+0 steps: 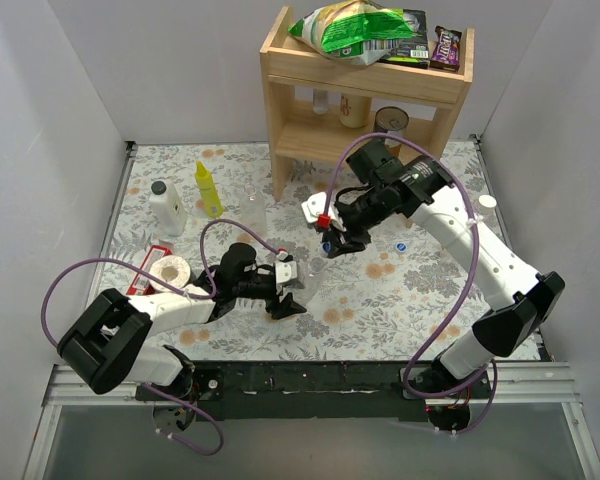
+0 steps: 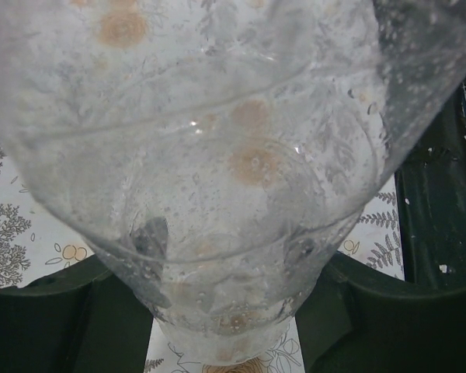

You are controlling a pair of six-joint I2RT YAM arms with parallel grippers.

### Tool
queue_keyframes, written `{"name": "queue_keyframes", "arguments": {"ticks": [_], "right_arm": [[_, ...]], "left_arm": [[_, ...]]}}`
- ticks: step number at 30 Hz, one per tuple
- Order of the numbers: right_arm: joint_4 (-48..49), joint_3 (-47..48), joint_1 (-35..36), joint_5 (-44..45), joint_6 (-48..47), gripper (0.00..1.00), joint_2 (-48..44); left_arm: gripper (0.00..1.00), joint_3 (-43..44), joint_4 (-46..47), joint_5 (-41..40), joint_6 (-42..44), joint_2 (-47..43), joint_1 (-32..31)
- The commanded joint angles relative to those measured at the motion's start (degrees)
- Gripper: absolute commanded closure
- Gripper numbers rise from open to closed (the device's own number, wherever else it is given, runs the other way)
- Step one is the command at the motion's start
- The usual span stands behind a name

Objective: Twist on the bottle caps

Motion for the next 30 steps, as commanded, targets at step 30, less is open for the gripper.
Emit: {"name": "queue_keyframes", "arguments": {"ticks": [30], "right_arm": [[0.99,-0.88,10.66,9.26,-3.40,0.59,-0.27]], "left_arm": [[1.00,-0.95,5.62,-1.14,3.37,-2.29,-0.33]]}}
